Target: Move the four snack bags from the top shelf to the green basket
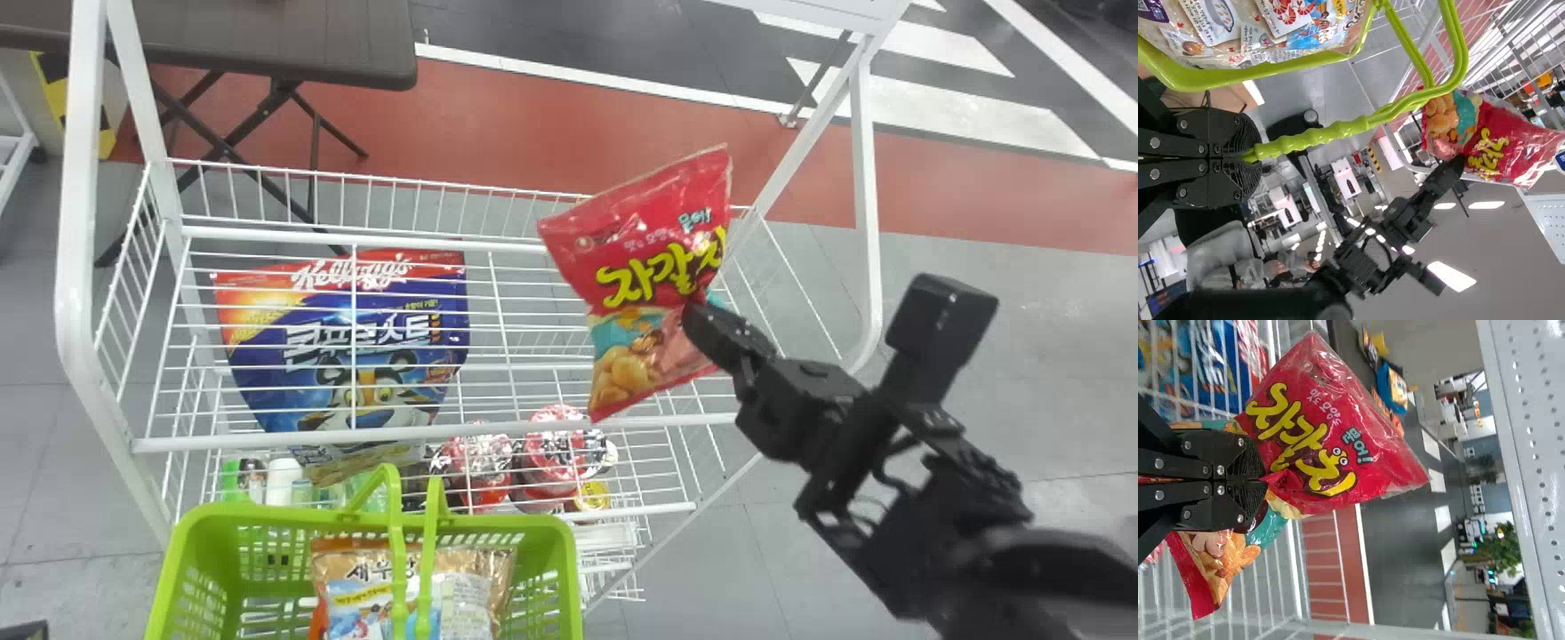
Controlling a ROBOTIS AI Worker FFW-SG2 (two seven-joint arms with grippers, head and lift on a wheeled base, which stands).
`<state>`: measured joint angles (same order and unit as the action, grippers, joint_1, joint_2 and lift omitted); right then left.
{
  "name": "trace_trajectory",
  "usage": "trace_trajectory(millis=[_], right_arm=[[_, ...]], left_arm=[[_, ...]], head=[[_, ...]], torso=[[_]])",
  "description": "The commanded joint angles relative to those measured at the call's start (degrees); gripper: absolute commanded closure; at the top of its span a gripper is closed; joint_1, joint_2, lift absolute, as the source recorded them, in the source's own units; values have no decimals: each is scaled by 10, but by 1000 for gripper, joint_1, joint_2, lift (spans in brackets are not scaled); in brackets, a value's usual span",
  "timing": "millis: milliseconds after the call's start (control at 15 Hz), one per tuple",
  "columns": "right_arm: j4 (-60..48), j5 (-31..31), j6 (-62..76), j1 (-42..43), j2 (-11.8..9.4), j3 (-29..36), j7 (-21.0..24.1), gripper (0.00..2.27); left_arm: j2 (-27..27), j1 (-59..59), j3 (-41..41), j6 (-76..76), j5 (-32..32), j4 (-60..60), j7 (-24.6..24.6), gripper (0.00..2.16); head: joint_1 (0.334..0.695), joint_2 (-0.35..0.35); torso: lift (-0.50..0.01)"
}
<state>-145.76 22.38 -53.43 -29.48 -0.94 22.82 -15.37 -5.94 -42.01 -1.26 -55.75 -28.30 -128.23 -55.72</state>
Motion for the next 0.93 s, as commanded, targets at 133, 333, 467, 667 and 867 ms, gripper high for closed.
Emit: trace_trajectory(millis=[133, 333, 467, 667, 867], right_arm=[[-19, 87, -86, -75, 10, 40, -47, 2219], [14, 166, -135, -120, 10, 61, -104, 2219], [37, 202, -156, -137, 10, 67, -127, 2219], [91, 215, -170, -145, 10, 61, -148, 2219], [145, 209, -183, -145, 10, 34, -167, 2219]], left_arm=[[3, 0, 7, 4, -7, -1, 2, 1217], [8, -1, 9, 8, -7, -2, 3, 1217], [11, -1, 7, 8, -7, -3, 4, 1217], [13, -2, 5, 8, -6, -4, 3, 1217], [14, -5, 0, 8, -1, -10, 4, 1217]], head=[[695, -350], [695, -350], [695, -350], [695, -350], [695, -350]], torso=[[0], [0], [0], [0], [0]])
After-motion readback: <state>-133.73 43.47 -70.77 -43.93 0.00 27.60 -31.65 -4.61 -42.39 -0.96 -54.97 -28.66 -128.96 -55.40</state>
